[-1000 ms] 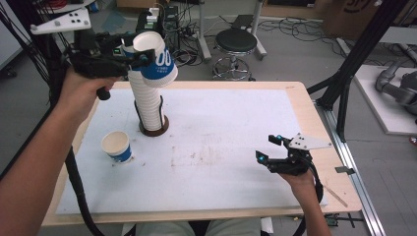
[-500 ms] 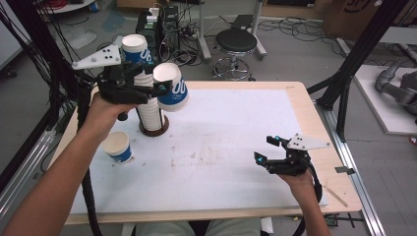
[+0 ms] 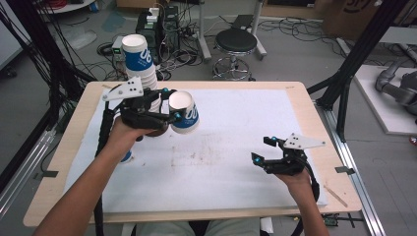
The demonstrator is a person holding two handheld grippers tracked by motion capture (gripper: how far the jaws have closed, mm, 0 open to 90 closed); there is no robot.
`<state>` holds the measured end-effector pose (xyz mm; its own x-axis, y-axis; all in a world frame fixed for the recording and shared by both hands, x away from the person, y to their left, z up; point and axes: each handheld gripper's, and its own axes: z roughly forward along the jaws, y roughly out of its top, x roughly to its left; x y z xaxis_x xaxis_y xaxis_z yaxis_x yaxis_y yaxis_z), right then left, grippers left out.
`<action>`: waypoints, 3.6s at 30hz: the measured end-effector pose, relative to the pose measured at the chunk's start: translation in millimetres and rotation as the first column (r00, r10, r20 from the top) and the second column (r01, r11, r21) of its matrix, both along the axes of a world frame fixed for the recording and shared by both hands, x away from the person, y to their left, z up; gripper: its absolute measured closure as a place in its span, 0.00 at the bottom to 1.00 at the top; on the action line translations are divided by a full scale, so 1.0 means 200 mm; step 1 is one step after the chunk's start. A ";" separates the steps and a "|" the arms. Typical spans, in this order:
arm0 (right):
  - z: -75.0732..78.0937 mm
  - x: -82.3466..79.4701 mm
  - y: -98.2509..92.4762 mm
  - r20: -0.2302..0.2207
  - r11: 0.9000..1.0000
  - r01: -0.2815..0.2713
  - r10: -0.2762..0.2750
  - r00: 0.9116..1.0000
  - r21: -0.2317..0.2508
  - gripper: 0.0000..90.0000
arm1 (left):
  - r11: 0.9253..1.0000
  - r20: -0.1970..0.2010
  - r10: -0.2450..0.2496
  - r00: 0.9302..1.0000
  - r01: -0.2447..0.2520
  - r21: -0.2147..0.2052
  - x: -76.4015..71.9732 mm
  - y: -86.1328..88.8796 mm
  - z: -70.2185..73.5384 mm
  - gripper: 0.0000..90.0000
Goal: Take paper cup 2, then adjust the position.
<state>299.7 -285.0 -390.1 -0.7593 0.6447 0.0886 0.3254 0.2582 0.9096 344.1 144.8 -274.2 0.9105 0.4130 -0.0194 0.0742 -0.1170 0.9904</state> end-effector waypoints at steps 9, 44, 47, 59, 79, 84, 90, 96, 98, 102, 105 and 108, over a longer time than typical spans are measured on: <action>0.01 0.01 0.01 0.005 1.000 -0.016 0.016 1.000 0.002 0.23 | 1.000 -0.021 0.002 1.000 -0.002 0.022 -0.03 -0.06 -0.15 0.34; 0.01 -0.02 0.13 0.026 0.990 -0.136 0.135 0.991 0.045 0.23 | 1.000 -0.039 -0.025 0.999 0.025 -0.007 -0.09 -0.12 -0.32 0.34; 0.01 -0.02 0.16 0.027 0.984 -0.162 0.160 0.987 0.075 0.23 | 0.999 -0.043 -0.038 0.998 0.038 -0.009 -0.11 -0.14 -0.33 0.34; -0.01 -0.02 0.29 0.022 0.956 -0.272 0.271 0.962 0.115 0.23 | 0.996 -0.048 -0.086 0.995 0.086 -0.008 -0.14 -0.23 -0.39 0.34; -0.04 -0.03 0.42 0.055 0.944 -0.316 0.312 0.949 0.095 0.21 | 0.981 -0.044 -0.194 0.980 0.193 -0.034 -0.18 -0.37 -0.42 0.35; -0.04 -0.03 0.44 0.060 0.937 -0.341 0.337 0.940 0.079 0.20 | 0.973 -0.056 -0.221 0.974 0.217 -0.080 -0.18 -0.36 -0.42 0.35; -0.03 -0.04 0.42 0.082 0.926 -0.372 0.366 0.927 0.070 0.27 | 0.967 -0.060 -0.235 0.970 0.228 -0.112 -0.18 -0.34 -0.42 0.35; -0.02 -0.04 0.41 0.082 0.918 -0.396 0.392 0.916 0.033 0.38 | 0.965 -0.056 -0.244 0.968 0.237 -0.111 -0.17 -0.33 -0.43 0.35; -0.01 -0.04 0.41 0.072 0.916 -0.400 0.398 0.915 0.022 0.39 | 0.966 -0.058 -0.247 0.967 0.240 -0.099 -0.18 -0.33 -0.43 0.35; -0.01 -0.04 0.40 0.058 0.909 -0.418 0.417 0.907 -0.005 0.40 | 0.963 -0.057 -0.266 0.962 0.262 -0.063 -0.18 -0.33 -0.44 0.32; -0.01 -0.03 0.40 0.038 0.901 -0.433 0.433 0.900 -0.015 0.40 | 0.959 -0.094 -0.285 0.954 0.284 -0.022 -0.19 -0.34 -0.43 0.18; 0.01 -0.03 0.39 0.031 0.896 -0.442 0.443 0.896 -0.041 0.40 | 0.960 -0.116 -0.274 0.955 0.279 0.023 -0.19 -0.34 -0.43 0.17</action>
